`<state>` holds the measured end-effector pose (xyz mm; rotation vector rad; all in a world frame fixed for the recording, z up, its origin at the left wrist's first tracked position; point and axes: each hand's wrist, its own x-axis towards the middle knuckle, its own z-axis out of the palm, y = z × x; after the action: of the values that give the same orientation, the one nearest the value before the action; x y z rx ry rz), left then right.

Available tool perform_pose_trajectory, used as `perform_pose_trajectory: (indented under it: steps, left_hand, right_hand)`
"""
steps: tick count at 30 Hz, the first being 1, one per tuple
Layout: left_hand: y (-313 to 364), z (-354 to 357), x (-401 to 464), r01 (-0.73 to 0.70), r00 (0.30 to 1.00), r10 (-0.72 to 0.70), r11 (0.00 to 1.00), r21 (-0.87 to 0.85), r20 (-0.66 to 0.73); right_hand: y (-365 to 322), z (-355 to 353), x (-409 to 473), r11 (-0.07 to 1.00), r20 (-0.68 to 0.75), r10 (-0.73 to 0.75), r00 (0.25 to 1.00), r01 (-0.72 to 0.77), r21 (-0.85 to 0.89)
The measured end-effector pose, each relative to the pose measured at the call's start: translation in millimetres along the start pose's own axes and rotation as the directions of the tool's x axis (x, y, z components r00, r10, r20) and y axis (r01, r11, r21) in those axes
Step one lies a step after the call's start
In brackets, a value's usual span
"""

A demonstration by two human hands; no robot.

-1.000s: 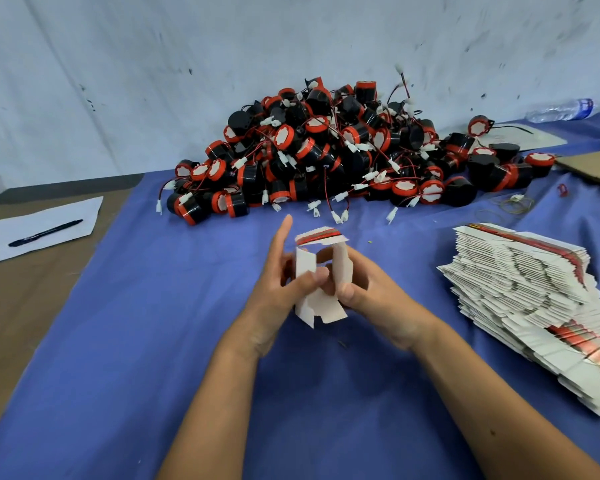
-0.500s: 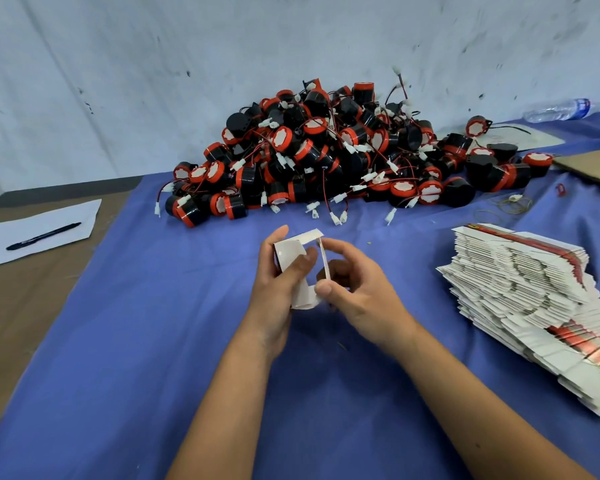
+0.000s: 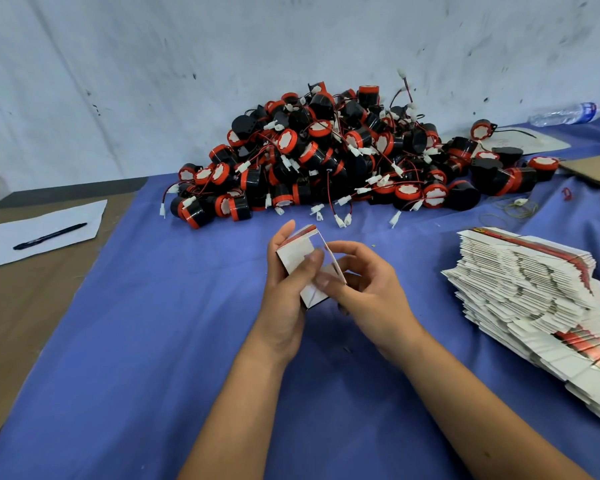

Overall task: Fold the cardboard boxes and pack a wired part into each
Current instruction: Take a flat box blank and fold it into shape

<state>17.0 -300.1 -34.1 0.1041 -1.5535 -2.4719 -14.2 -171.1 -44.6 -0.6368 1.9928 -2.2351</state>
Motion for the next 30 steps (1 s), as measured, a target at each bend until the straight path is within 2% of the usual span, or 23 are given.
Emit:
perform_pose_trajectory:
  steps: [2, 7, 9, 12, 16, 18, 21, 24, 25, 27, 28, 30]
  left_hand:
    - [0.6, -1.6, -2.1, 0.019, 0.998, -0.016, 0.999, -0.050, 0.068]
    - [-5.5, 4.1, -5.5, -0.082, 0.995, 0.075, 0.992, 0.099, 0.072]
    - [-3.9, 4.1, -5.8, -0.108, 0.993, 0.105, 0.993, 0.039, 0.060]
    - [2.2, 1.1, -5.4, -0.071, 0.997, 0.073, 0.996, -0.062, 0.023]
    - [4.3, 2.3, -5.2, -0.027, 1.000, 0.028, 0.996, -0.081, 0.012]
    - [0.0, 8.2, -5.5, -0.091, 0.994, 0.090, 0.996, -0.009, -0.062]
    - [-6.8, 10.7, -2.8, -0.223, 0.941, 0.261, 0.957, 0.187, -0.213]
    - [-4.0, -2.3, 3.4, -0.268, 0.894, 0.359, 0.908, 0.321, -0.267]
    - [-2.8, -6.9, 4.4, -0.297, 0.880, 0.408, 0.873, 0.387, -0.243]
    - [-3.9, -10.0, 3.1, -0.363, 0.876, 0.472, 0.782, 0.506, -0.101]
    - [-5.9, -7.7, 1.6, -0.374, 0.890, 0.455, 0.770, 0.517, -0.032]
    - [-9.7, -0.3, -0.6, -0.341, 0.927, 0.375, 0.815, 0.468, 0.022]
  right_hand:
    - [-0.4, 0.1, 0.1, 0.999, -0.005, 0.004, 1.000, -0.003, 0.049]
    - [2.1, 1.5, -1.3, 0.998, -0.008, -0.017, 1.000, 0.018, 0.061]
    - [3.3, 2.5, -1.6, 0.999, 0.008, -0.044, 0.999, 0.044, 0.010]
    - [5.9, 3.3, -1.0, 0.994, 0.022, -0.058, 0.998, 0.060, -0.094]
    - [3.8, 0.3, -1.4, 0.997, 0.030, -0.056, 0.998, 0.057, -0.042]
    - [2.7, 2.7, -3.1, 0.998, 0.070, -0.057, 0.996, 0.059, -0.025]
    - [1.3, 6.1, -6.4, 0.999, 0.179, -0.054, 0.982, 0.052, 0.014]
    - [-5.4, 4.7, -8.0, 0.970, 0.320, 0.024, 0.947, -0.100, 0.222]
    - [-8.2, 4.6, -7.5, 0.964, 0.322, 0.051, 0.945, -0.131, 0.232]
    - [-8.7, 5.9, -5.8, 0.990, 0.212, 0.080, 0.974, -0.103, 0.100]
    - [-6.6, 6.2, -4.5, 0.996, 0.141, 0.073, 0.987, -0.080, 0.038]
    - [-1.1, 4.8, -2.2, 0.999, 0.041, 0.041, 0.998, -0.042, 0.016]
